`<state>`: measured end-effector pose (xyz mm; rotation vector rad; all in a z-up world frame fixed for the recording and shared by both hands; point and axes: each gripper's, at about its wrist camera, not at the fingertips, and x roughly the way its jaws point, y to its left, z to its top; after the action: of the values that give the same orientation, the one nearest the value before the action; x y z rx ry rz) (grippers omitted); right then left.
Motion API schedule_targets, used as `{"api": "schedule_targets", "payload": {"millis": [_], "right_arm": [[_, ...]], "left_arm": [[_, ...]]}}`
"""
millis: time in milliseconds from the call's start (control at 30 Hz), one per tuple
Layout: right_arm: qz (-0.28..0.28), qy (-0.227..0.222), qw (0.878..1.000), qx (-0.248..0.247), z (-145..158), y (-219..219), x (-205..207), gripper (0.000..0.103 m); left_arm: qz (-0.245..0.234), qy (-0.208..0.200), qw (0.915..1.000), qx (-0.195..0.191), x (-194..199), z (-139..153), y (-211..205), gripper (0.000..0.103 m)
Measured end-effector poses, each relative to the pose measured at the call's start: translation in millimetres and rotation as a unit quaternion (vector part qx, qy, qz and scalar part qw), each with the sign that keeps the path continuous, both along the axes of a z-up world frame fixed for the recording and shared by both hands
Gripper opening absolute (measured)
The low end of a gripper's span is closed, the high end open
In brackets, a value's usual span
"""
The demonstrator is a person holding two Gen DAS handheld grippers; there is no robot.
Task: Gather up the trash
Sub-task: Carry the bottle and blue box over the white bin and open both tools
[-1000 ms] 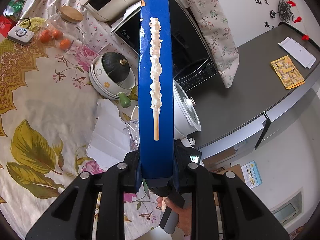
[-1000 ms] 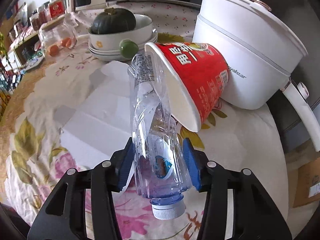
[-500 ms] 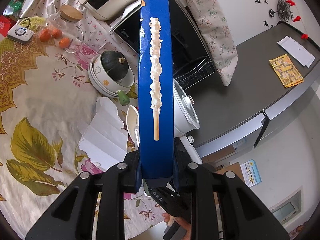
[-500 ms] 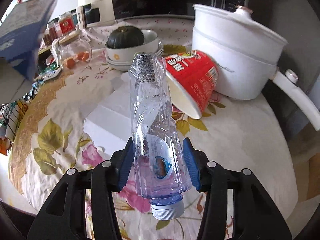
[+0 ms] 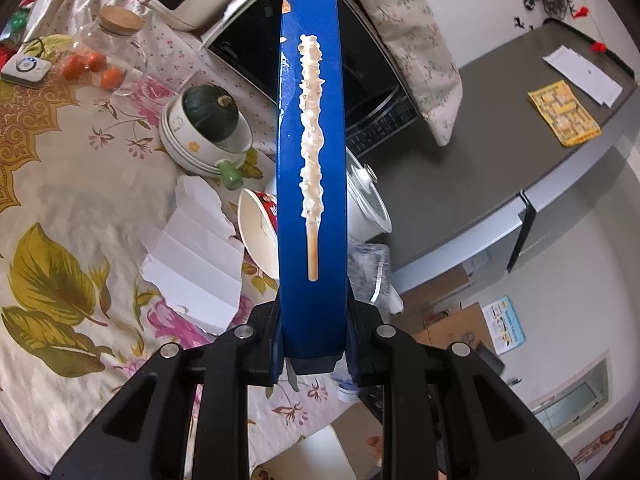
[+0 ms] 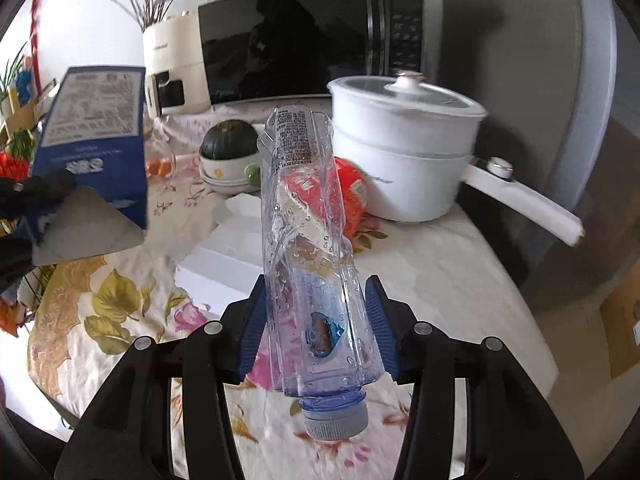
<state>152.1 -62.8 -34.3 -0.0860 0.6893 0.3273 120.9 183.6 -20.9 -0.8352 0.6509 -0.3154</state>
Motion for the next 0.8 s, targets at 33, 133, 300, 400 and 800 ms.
{"api": "schedule_targets", "payload": {"millis": [33, 133, 300, 400, 800], "right_arm": [[-0.006, -0.004, 1.000, 0.004, 1, -6, -7, 0.046], [-0.026, -0.014, 0.999, 0.015, 2, -27, -30, 0.046], [-0.053, -0.011, 0.998, 0.018, -4, -60, -73, 0.046], [-0.064, 0.013, 0.998, 0.017, -18, -78, -98, 0.046], [-0.113, 0.068, 0.991, -0.004, -60, -122, -166, 0.084]], "left_arm": [[-0.004, -0.001, 1.0000, 0.003, -1, 0, -3, 0.023], [-0.016, -0.003, 0.9998, 0.009, -4, 0, -12, 0.023], [-0.045, -0.004, 0.9987, 0.021, -10, -2, -33, 0.023], [-0.064, -0.004, 0.9974, 0.032, -15, -3, -48, 0.023], [-0.169, 0.012, 0.9824, 0.079, -40, -23, -128, 0.023]]}}
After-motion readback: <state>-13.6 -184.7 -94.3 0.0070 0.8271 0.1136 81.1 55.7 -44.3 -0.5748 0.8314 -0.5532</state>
